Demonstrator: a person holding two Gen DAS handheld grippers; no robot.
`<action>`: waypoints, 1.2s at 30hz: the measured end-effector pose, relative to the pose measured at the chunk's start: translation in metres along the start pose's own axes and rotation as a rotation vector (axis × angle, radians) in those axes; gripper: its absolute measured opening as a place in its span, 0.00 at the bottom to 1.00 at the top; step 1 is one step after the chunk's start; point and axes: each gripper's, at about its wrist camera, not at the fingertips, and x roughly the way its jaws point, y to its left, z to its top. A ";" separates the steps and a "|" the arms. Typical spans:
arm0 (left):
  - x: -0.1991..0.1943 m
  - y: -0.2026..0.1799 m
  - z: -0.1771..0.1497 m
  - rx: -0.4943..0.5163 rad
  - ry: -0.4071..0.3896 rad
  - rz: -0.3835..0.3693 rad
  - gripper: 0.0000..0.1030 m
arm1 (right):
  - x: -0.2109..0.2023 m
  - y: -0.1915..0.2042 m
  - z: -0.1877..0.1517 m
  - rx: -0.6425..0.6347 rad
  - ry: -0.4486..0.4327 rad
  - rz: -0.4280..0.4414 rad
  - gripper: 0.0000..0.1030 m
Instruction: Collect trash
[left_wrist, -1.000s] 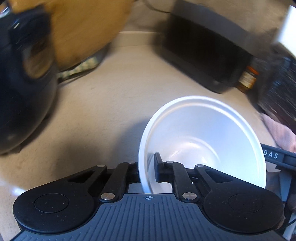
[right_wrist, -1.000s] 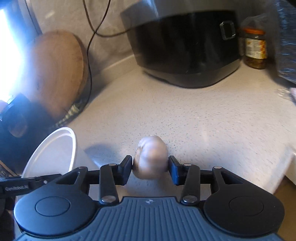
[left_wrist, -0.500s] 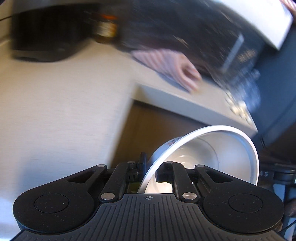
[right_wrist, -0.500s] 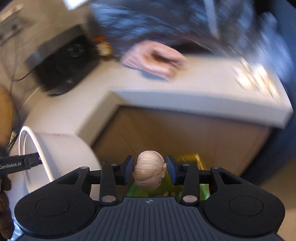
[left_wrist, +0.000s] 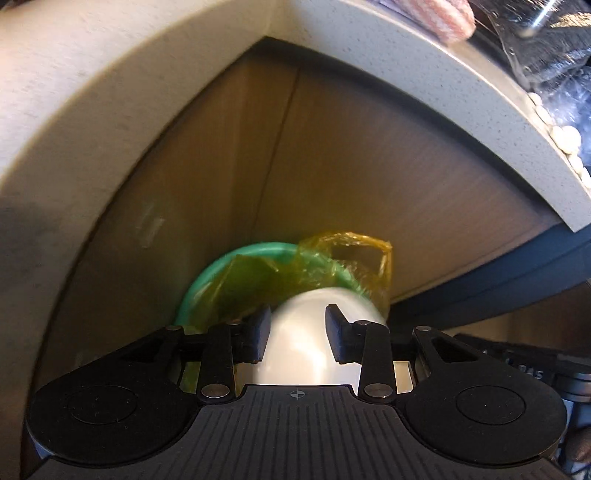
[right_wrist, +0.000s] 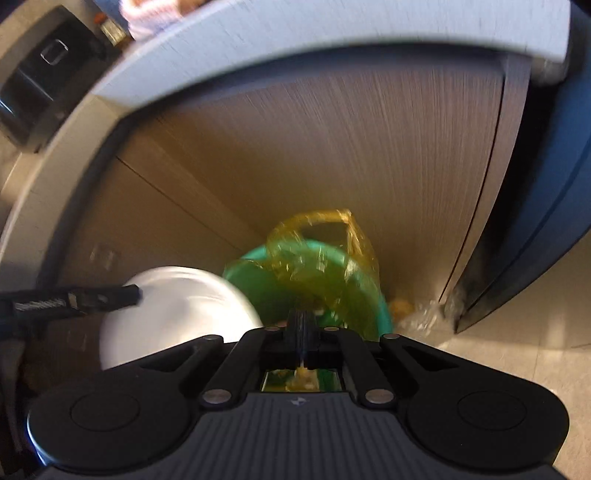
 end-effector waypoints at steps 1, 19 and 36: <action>-0.003 0.001 -0.001 -0.002 -0.004 -0.007 0.36 | 0.004 -0.001 0.003 -0.008 0.013 0.004 0.03; -0.205 0.005 -0.078 -0.270 -0.626 0.298 0.34 | -0.091 0.178 0.013 -0.620 -0.202 0.329 0.59; -0.253 -0.011 -0.150 -0.408 -0.738 0.546 0.14 | -0.131 0.259 -0.052 -0.875 -0.336 0.392 0.94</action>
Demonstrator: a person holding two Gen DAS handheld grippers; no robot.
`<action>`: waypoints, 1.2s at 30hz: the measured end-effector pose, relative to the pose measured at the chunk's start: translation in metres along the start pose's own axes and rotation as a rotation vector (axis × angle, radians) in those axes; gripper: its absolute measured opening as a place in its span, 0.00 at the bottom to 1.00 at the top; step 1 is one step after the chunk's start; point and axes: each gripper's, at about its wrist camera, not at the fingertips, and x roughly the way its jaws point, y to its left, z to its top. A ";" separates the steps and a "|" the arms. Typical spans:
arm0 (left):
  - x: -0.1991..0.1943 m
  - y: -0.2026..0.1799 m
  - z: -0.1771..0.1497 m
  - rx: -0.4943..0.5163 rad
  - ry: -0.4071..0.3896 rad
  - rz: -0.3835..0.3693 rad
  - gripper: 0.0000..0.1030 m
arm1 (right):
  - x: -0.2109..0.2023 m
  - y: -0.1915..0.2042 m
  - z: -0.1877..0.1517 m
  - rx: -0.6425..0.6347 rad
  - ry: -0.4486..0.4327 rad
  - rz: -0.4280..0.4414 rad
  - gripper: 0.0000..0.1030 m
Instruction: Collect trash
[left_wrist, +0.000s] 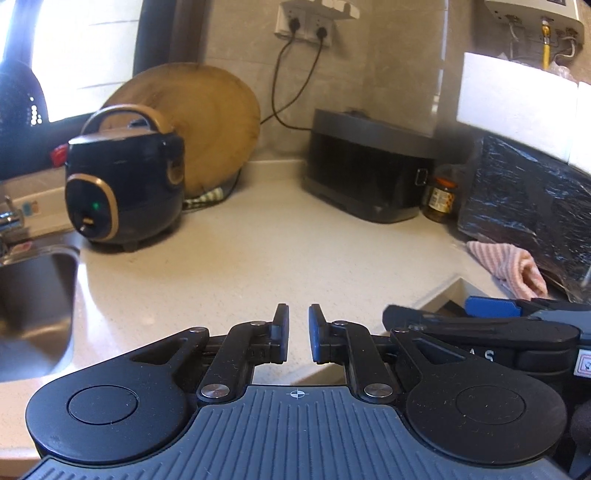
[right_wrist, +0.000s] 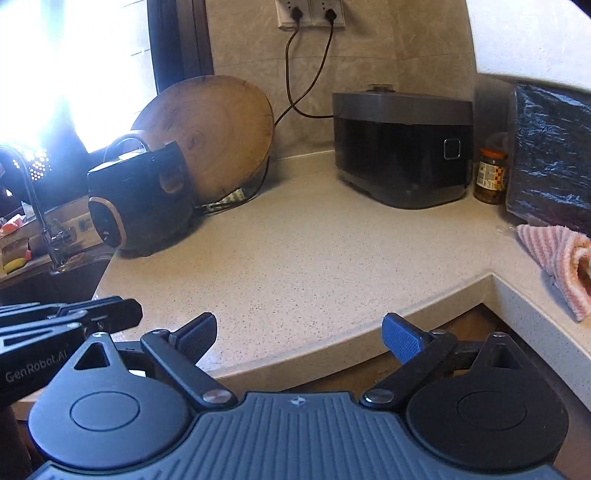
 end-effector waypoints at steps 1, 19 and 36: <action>0.000 0.000 0.000 -0.001 0.005 0.001 0.14 | -0.001 0.000 0.000 0.002 0.001 0.000 0.94; 0.005 -0.001 -0.003 -0.003 0.048 0.000 0.14 | 0.005 -0.004 -0.003 0.028 0.026 -0.009 0.94; 0.013 0.001 -0.003 -0.001 0.076 -0.011 0.14 | 0.012 -0.006 -0.005 0.048 0.044 -0.019 0.94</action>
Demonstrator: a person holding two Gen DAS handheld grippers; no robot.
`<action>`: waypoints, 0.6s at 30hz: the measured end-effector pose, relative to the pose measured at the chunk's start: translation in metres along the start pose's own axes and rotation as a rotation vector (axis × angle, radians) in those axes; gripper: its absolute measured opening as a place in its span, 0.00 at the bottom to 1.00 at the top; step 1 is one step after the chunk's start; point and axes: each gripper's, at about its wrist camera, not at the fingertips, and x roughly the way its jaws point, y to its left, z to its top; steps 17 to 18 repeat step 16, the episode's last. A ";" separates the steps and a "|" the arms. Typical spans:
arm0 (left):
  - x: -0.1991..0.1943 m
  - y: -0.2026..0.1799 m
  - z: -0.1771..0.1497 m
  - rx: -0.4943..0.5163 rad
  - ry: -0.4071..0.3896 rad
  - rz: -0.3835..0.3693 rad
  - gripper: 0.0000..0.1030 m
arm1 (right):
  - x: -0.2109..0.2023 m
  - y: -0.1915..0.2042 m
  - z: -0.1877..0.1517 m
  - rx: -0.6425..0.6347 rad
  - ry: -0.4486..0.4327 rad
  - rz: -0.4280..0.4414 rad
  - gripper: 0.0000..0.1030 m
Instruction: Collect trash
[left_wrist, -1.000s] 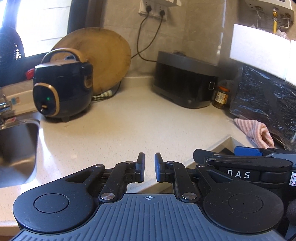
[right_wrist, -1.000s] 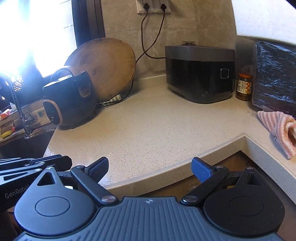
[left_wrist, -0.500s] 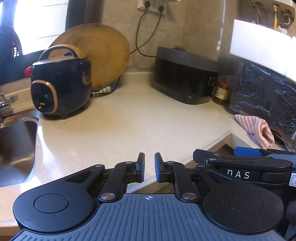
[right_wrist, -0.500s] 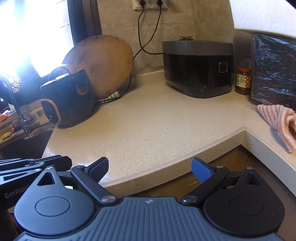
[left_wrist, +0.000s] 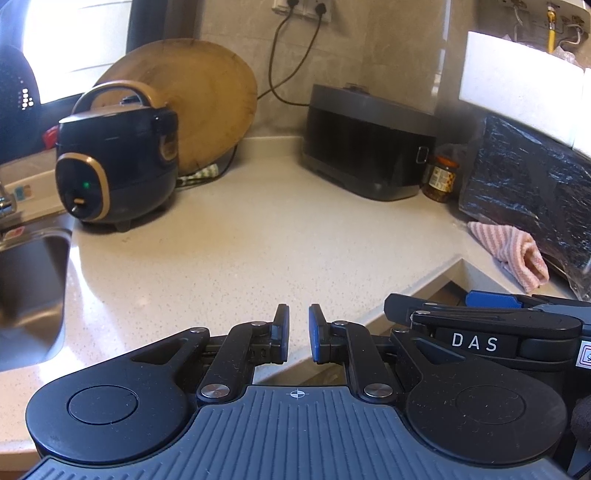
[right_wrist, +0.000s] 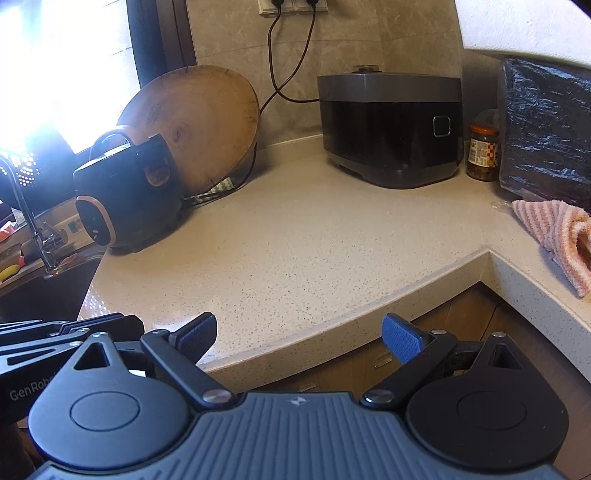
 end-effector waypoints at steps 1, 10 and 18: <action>0.000 0.000 0.000 0.000 0.001 0.000 0.14 | 0.000 0.000 0.000 0.000 0.001 0.000 0.94; 0.004 0.000 -0.002 0.002 0.006 -0.002 0.14 | 0.005 -0.001 0.000 0.012 0.006 0.003 0.94; 0.011 0.007 -0.002 -0.018 0.019 0.037 0.14 | 0.012 -0.003 -0.001 0.023 0.009 0.016 0.94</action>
